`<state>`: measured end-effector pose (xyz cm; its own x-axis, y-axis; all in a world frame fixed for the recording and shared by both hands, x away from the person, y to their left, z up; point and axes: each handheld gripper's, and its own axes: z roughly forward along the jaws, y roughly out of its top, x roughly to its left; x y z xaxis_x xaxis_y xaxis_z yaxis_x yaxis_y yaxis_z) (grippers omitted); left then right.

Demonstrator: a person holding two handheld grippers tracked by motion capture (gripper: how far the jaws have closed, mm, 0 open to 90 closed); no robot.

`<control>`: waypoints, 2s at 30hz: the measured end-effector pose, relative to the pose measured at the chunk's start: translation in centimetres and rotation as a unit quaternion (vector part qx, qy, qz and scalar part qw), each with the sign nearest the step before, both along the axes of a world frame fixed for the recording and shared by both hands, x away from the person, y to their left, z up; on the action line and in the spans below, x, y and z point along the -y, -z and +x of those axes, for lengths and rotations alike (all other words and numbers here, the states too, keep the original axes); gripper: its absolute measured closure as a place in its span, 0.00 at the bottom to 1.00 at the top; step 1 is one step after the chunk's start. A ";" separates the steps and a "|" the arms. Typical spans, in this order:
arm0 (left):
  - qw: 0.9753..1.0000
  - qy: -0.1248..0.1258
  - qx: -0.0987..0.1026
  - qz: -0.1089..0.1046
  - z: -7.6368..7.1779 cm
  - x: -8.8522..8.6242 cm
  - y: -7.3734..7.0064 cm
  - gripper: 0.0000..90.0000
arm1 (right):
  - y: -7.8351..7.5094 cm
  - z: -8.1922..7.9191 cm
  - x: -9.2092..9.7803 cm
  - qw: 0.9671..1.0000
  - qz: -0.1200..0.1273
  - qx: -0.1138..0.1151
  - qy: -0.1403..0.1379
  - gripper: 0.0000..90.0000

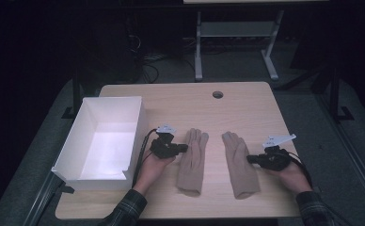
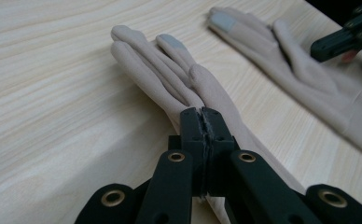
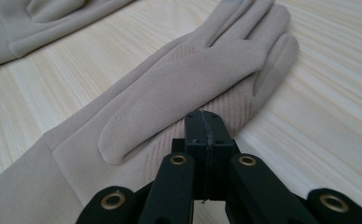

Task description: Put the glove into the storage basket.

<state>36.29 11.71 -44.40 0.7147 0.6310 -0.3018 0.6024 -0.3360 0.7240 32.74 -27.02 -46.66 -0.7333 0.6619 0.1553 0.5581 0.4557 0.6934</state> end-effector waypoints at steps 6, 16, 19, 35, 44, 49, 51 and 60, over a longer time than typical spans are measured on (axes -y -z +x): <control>1.000 0.003 0.002 -0.008 0.2 0.4 -0.3 0.99 | 0.0 0.2 -1.5 1.000 0.005 -0.001 -0.017 1.00; 1.000 0.007 0.008 -0.026 0.5 1.0 -0.8 0.99 | 0.2 0.3 -3.5 0.999 0.013 0.004 -0.040 1.00; 1.000 0.008 0.008 -0.026 0.7 1.3 -0.9 0.99 | 0.2 0.3 -4.1 0.999 0.015 0.002 -0.046 1.00; 0.999 0.029 0.011 -0.045 1.1 3.9 -1.6 0.99 | 0.3 0.4 -6.5 0.998 0.020 0.003 -0.064 1.00; 0.997 0.050 0.016 -0.057 0.9 5.9 -2.4 0.99 | 0.4 0.4 -7.4 0.997 0.022 0.003 -0.069 1.00; 0.996 0.060 0.014 -0.057 0.7 7.1 -2.4 0.99 | 0.4 0.4 -7.7 0.997 0.020 0.006 -0.073 1.00; 0.996 0.064 0.012 -0.055 0.6 7.6 -2.2 0.99 | 0.4 0.4 -7.7 0.997 0.020 0.006 -0.073 1.00; 0.995 0.084 0.001 -0.046 0.5 9.4 -1.3 0.99 | 0.4 0.3 -7.8 0.997 0.020 0.007 -0.073 1.00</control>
<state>36.77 2.30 -43.09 0.8081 0.4729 -0.3513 0.5421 -0.3638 0.7575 33.05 -19.18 -47.10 -0.8234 0.5418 0.1688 0.4788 0.5036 0.7191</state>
